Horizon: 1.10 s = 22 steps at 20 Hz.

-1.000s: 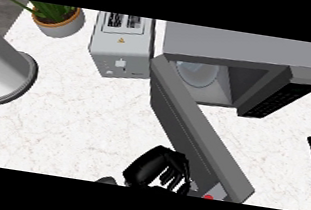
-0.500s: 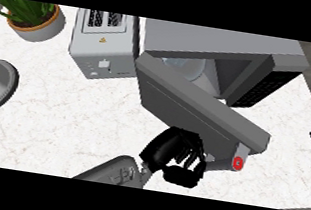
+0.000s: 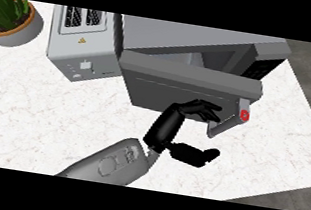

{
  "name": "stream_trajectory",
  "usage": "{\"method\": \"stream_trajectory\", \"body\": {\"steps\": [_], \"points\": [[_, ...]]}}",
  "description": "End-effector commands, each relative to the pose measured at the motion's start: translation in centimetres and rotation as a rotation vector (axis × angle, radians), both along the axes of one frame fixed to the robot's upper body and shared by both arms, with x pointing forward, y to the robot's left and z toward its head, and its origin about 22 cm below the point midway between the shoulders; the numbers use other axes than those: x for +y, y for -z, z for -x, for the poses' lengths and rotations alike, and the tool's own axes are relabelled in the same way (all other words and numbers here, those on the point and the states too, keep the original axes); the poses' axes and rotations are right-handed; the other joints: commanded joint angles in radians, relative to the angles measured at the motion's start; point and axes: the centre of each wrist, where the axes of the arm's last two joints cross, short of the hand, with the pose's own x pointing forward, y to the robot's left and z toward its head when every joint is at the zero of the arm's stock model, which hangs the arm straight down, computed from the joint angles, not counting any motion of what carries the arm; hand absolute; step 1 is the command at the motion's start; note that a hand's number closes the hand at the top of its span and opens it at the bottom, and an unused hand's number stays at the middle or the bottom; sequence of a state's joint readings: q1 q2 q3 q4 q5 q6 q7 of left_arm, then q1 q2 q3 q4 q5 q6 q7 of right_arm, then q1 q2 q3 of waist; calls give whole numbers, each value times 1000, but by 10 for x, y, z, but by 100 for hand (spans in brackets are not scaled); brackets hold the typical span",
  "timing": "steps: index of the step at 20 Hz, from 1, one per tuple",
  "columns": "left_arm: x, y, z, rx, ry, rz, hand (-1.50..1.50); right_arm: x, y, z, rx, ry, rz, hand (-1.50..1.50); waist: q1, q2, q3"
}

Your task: Pick up the milk, place it into the microwave and close the microwave

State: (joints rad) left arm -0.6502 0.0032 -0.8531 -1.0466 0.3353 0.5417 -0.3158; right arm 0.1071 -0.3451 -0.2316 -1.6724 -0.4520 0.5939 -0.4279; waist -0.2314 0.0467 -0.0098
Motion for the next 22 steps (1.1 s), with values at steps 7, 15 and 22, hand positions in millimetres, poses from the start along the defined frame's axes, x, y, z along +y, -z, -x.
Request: {"method": "stream_trajectory", "body": {"steps": [7,15,22], "points": [[-8,-30,-33,-63,-98,86,-150,-3,-23,-14,-40,-70,-13,-150,-73,23,3],[-10,-41,-52,-93,-139,96,-150,-1,-36,-25,-62,-143,-30,-150,-107,37,6],[-12,-40,-53,-112,-152,108,-150,-3,-48,-35,-79,-173,-44,-150,-119,39,7]]}}
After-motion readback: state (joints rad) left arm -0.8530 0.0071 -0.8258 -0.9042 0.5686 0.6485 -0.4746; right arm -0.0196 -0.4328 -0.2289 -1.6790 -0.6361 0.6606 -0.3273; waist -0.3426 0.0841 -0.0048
